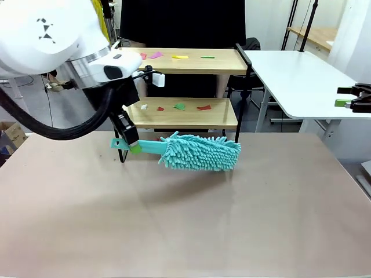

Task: Clean the shelf.
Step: Clean the specific section of the Shelf indicated by the human with the Duster.

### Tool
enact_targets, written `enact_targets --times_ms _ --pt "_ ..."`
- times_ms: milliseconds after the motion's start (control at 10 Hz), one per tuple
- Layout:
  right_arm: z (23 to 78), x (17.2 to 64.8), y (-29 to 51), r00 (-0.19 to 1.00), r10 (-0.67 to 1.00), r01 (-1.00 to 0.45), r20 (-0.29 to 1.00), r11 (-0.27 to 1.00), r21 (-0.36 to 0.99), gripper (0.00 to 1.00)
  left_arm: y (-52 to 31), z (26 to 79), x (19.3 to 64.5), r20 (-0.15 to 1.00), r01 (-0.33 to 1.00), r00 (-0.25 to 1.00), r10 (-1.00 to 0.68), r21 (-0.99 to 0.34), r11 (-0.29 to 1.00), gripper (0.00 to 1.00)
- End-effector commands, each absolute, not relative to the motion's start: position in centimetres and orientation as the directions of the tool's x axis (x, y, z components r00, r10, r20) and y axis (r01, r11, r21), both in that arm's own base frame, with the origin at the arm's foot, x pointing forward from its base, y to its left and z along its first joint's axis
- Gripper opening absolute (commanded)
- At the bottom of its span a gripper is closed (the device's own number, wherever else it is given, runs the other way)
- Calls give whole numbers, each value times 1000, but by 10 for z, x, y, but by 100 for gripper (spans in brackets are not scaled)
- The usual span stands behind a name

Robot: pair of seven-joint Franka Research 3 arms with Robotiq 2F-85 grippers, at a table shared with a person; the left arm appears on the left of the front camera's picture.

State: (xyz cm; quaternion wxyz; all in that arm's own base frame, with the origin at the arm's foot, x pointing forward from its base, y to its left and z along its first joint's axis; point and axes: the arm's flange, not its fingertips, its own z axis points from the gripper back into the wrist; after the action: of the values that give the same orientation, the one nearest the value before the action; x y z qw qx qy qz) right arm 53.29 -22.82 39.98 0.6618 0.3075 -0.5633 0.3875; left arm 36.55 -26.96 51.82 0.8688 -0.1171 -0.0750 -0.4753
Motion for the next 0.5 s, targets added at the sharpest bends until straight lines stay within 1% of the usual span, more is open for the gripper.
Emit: enact_targets --times_ms 0,200,300,400 --pt "403 534 -226 59 167 -859 984 511 -35 100 -290 529 361 235 745 667 -707 -181 642 13" --pt "403 534 -226 59 167 -859 984 511 -35 100 -311 534 363 228 677 735 -639 -187 712 13" --pt "403 534 -226 59 167 -859 984 511 -35 100 -326 532 369 210 600 797 -567 -168 782 13" --pt "403 534 -226 59 167 -859 984 511 -35 100 -339 528 375 205 612 789 -579 -175 771 13"
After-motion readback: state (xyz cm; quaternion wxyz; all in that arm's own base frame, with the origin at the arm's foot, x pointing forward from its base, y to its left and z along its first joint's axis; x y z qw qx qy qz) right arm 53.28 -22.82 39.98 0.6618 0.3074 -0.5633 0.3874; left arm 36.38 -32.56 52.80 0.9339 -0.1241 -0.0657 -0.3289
